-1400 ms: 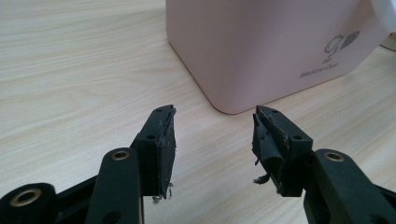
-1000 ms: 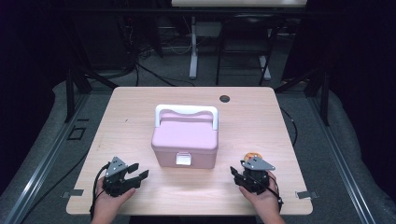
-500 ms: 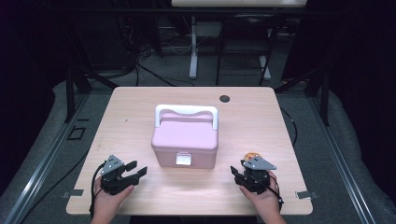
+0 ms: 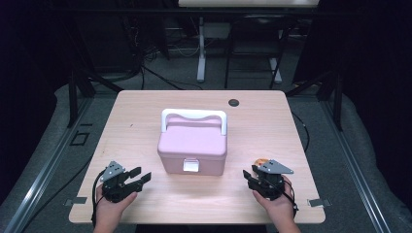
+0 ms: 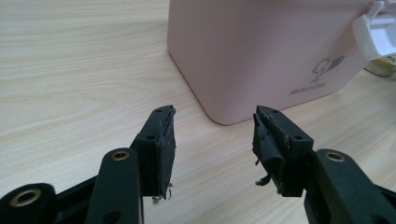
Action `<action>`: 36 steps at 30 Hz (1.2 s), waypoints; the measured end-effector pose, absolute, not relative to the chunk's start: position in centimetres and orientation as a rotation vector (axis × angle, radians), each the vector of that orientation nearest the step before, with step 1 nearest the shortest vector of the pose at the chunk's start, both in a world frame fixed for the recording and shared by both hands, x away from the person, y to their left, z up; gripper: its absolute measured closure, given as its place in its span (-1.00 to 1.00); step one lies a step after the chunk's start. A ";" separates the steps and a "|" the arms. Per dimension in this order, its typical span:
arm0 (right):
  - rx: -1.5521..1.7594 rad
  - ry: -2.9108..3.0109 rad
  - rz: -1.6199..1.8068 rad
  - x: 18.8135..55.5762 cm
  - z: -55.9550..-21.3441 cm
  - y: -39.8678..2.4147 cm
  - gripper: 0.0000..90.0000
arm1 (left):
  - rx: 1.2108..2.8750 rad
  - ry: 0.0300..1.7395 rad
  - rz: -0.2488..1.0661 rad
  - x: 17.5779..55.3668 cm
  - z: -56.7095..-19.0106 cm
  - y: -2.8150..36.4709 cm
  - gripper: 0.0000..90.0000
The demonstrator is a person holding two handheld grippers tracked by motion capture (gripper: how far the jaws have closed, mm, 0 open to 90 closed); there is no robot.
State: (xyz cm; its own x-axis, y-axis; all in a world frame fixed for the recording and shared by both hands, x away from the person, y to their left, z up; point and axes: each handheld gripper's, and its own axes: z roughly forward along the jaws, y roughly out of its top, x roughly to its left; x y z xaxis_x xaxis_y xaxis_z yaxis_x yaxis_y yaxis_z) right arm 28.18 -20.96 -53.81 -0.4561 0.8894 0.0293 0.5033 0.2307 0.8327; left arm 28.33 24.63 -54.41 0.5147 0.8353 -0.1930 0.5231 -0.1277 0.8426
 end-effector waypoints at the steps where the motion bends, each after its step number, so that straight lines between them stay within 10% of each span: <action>1: 1.277 2.053 1.125 28.2 -53.8 -21.0 0.30 | 1.782 1.135 0.413 28.4 -54.4 24.6 0.08; 36: 1.298 2.041 1.187 30.5 -50.8 -19.6 0.52 | 1.772 1.134 0.440 31.3 -51.8 23.3 0.40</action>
State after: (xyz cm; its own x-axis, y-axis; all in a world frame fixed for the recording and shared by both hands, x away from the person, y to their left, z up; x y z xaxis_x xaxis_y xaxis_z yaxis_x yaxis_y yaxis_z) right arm 30.50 -19.59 -50.84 -0.4605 0.8843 0.0767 0.5038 0.1893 0.8428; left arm 31.33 23.34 -51.78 0.5048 0.8441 -0.1807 0.5016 -0.1164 0.8573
